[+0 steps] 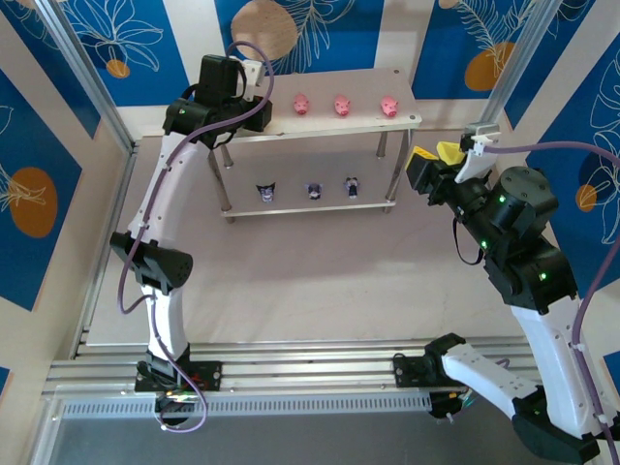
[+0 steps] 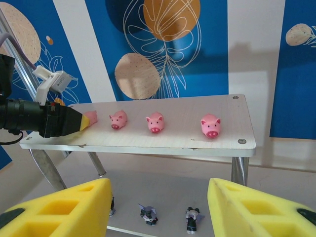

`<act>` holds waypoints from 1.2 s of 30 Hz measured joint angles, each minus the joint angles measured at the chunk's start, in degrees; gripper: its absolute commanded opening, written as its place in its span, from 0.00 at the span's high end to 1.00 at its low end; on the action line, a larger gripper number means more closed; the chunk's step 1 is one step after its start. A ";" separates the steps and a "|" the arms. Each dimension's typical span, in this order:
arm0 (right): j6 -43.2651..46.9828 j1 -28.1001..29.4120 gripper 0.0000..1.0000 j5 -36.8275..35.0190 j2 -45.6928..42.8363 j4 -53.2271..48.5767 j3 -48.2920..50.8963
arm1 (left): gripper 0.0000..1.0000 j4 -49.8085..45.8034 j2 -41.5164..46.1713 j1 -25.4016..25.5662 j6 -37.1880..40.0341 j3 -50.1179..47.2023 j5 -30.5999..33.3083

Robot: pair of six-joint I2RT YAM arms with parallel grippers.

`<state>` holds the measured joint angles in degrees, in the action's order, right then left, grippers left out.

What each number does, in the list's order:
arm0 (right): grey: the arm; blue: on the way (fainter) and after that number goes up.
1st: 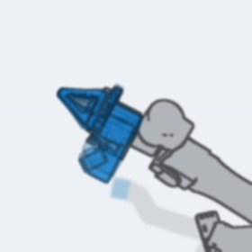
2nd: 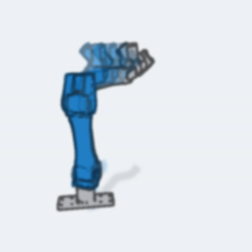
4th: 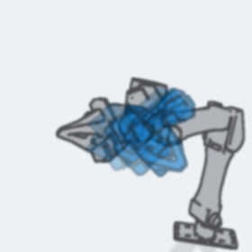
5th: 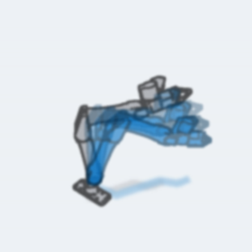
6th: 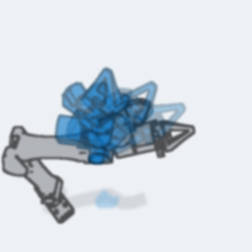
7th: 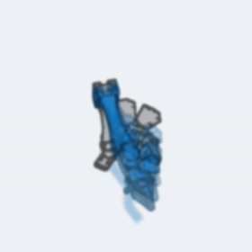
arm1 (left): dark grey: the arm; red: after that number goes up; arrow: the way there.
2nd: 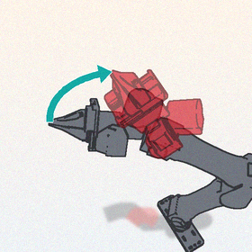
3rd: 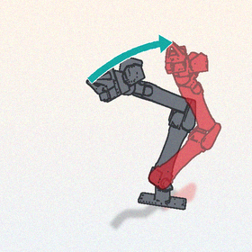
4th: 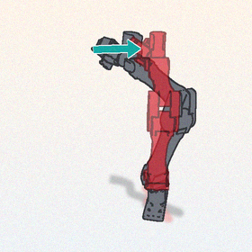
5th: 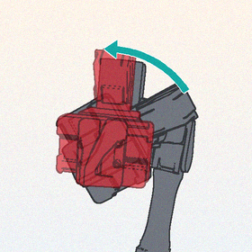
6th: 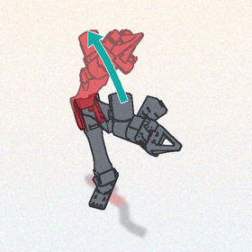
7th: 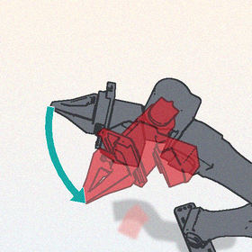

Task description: Place and organize the plastic toys onto the shelf

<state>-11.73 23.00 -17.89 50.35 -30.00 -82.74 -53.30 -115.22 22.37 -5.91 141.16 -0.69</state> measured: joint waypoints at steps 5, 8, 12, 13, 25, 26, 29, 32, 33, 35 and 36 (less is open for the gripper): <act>0.00 -0.24 0.45 0.24 0.00 0.00 0.00 | 0.76 0.15 0.00 0.04 0.00 0.00 2.10; 0.00 -0.44 0.45 0.59 0.07 0.02 0.00 | 0.76 0.44 0.00 0.11 0.00 -0.20 3.34; 0.02 -0.68 0.45 0.83 0.11 0.00 0.00 | 0.76 2.60 0.35 0.35 -0.07 -1.92 4.28; 0.02 -0.76 0.44 0.90 0.09 0.00 0.00 | 0.75 3.02 0.57 0.39 -0.15 -2.40 4.42; 0.02 -1.40 0.44 1.38 -0.44 -0.02 0.00 | 0.63 4.74 1.07 0.81 -2.01 -3.93 4.42; 0.02 -1.40 0.44 1.44 -0.61 -0.02 0.00 | 0.63 4.74 1.07 0.87 -2.16 -3.98 4.42; 0.02 -1.40 0.44 1.46 -0.85 -0.04 0.00 | 0.62 4.87 1.16 1.03 -2.25 -4.11 4.42; 0.02 -1.46 0.44 1.49 -1.20 -0.04 0.00 | 0.60 4.87 1.16 1.14 -2.64 -4.11 4.39; 0.00 -1.51 0.44 1.51 -1.38 -0.04 0.00 | 0.59 4.87 1.16 1.16 -2.69 -4.15 4.39; 0.00 -1.64 0.44 1.51 -1.55 -0.04 0.00 | 0.42 4.85 1.18 1.18 -2.91 -4.22 4.37; 0.02 -1.66 0.44 1.51 -1.62 -0.04 0.00 | 0.40 4.87 1.18 1.22 -3.04 -4.31 4.39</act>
<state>-11.70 21.34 -16.38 48.73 -30.04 -82.74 -48.42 -114.04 23.59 -8.95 136.86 3.70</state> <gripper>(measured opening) 0.557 0.526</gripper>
